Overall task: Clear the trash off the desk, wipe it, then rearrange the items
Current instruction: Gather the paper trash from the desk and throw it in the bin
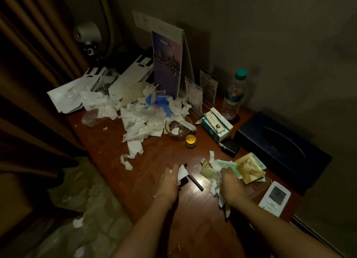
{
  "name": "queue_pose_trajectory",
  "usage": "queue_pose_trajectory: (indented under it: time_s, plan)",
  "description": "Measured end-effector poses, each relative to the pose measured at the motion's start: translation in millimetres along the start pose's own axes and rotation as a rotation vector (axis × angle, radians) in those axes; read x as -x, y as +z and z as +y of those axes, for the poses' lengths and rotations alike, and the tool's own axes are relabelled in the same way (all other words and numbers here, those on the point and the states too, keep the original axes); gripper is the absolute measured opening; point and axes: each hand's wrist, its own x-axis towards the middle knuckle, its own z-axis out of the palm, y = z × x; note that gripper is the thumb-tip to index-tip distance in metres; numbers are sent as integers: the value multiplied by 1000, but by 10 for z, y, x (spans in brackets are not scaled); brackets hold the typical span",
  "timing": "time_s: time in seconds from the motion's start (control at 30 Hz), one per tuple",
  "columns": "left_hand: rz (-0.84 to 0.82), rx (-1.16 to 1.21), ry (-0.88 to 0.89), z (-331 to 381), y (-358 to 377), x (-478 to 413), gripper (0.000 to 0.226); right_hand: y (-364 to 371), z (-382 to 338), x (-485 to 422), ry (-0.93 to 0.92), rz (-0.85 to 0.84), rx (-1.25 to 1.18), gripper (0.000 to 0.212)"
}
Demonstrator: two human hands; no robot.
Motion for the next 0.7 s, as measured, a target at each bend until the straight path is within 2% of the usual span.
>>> queue_pose_trajectory:
  time_s: [0.13, 0.3, 0.43, 0.7]
  plan:
    - [-6, -6, 54, -113, -16, -20, 89, 58, -17, 175, -33, 48, -34, 31]
    - [29, 53, 122, -345, -137, -50, 73, 152, -268, 380, -26, 89, -128, 31]
    - [48, 87, 236, -597, -266, -12, 63, 282, -585, 595, 56, 219, -208, 30]
    - [107, 96, 348, -1281, -838, 158, 69, 586, -1550, 796, 56, 208, -275, 33]
